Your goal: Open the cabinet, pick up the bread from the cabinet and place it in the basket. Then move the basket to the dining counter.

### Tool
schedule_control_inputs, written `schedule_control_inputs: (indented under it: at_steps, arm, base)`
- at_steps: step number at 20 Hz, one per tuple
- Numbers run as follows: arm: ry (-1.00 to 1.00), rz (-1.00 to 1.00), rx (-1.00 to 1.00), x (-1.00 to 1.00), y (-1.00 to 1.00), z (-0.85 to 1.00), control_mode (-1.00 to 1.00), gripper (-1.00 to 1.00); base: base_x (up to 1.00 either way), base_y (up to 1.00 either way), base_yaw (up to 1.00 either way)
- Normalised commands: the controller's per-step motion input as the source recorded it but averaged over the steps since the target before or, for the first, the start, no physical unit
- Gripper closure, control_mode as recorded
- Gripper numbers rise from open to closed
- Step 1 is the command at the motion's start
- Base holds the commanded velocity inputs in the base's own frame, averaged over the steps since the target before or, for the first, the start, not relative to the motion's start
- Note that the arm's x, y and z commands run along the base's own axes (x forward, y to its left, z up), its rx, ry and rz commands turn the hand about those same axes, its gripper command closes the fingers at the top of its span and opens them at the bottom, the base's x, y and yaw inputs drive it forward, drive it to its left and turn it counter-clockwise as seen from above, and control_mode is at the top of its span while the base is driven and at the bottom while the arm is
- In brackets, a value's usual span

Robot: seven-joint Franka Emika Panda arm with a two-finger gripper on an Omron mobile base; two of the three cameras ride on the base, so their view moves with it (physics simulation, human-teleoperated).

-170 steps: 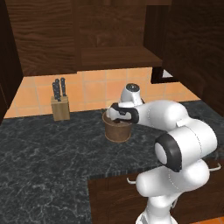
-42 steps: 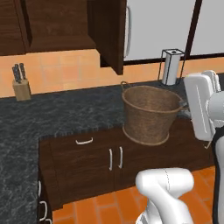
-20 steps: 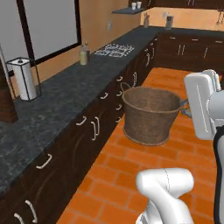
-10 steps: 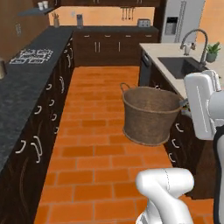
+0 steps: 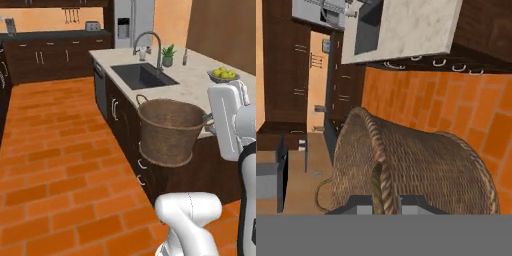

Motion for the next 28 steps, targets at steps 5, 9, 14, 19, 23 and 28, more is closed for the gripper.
schedule_control_inputs:
  at_steps: [5,9,14,19,23,28]
  arm:
    - [0.00,0.00,0.00,0.00,0.00,0.00,1.00,1.00]
    - [0.00,0.00,0.00,0.00,0.00,0.00,1.00,1.00]
    - [0.00,0.00,0.00,0.00,0.00,0.00,1.00,1.00]
    - [0.00,0.00,0.00,0.00,0.00,0.00,1.00,1.00]
    - [0.00,0.00,0.00,0.00,0.00,0.00,1.00,1.00]
    - [0.00,0.00,0.00,0.00,0.00,0.00,1.00,1.00]
  base:
    - [0.28,-1.00,-0.24]
    - [0.52,-1.00,-0.15]
    - [0.65,-1.00,-0.10]
    - [0.59,-1.00,0.01]
    - [0.47,-1.00,0.03]
    - [0.59,-0.96,0.07]
